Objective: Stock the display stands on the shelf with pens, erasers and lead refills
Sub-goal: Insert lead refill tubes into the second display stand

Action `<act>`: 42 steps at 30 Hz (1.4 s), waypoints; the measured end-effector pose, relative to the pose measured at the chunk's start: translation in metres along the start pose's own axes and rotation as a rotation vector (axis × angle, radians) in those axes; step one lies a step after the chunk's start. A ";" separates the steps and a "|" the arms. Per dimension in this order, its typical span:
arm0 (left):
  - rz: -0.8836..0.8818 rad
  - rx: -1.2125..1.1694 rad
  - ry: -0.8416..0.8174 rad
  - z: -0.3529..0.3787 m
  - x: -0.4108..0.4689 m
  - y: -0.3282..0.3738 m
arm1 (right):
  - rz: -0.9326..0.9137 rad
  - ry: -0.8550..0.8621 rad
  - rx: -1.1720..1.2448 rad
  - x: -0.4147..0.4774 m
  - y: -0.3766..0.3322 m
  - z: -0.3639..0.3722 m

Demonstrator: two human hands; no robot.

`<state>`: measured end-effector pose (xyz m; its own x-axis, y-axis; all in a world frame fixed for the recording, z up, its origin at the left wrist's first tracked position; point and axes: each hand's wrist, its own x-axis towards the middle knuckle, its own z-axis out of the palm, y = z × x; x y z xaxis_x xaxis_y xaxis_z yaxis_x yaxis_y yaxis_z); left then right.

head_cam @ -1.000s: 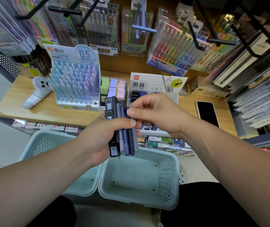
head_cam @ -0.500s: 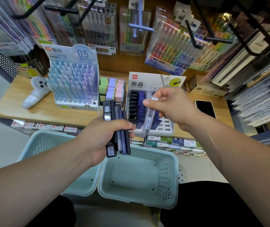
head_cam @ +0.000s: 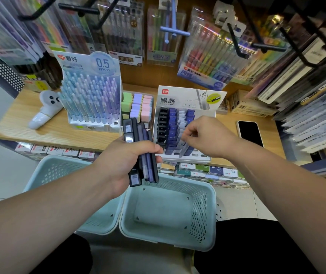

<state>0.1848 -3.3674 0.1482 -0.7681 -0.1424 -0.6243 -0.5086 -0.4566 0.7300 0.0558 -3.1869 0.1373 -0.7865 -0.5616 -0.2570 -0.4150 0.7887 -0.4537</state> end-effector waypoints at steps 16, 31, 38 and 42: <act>0.015 -0.010 -0.004 -0.001 0.002 -0.001 | -0.130 0.092 -0.197 -0.001 0.007 0.009; 0.024 0.013 0.002 -0.001 0.002 -0.002 | -0.237 0.141 -0.226 0.002 0.014 0.017; 0.024 0.013 0.001 -0.001 0.004 -0.002 | -0.256 0.180 -0.189 0.004 0.016 0.021; 0.024 0.007 0.006 -0.001 0.003 -0.002 | -0.237 0.143 -0.144 0.003 0.013 0.018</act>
<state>0.1836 -3.3678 0.1448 -0.7776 -0.1585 -0.6085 -0.4932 -0.4465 0.7466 0.0562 -3.1829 0.1150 -0.7123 -0.7012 -0.0314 -0.6469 0.6732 -0.3582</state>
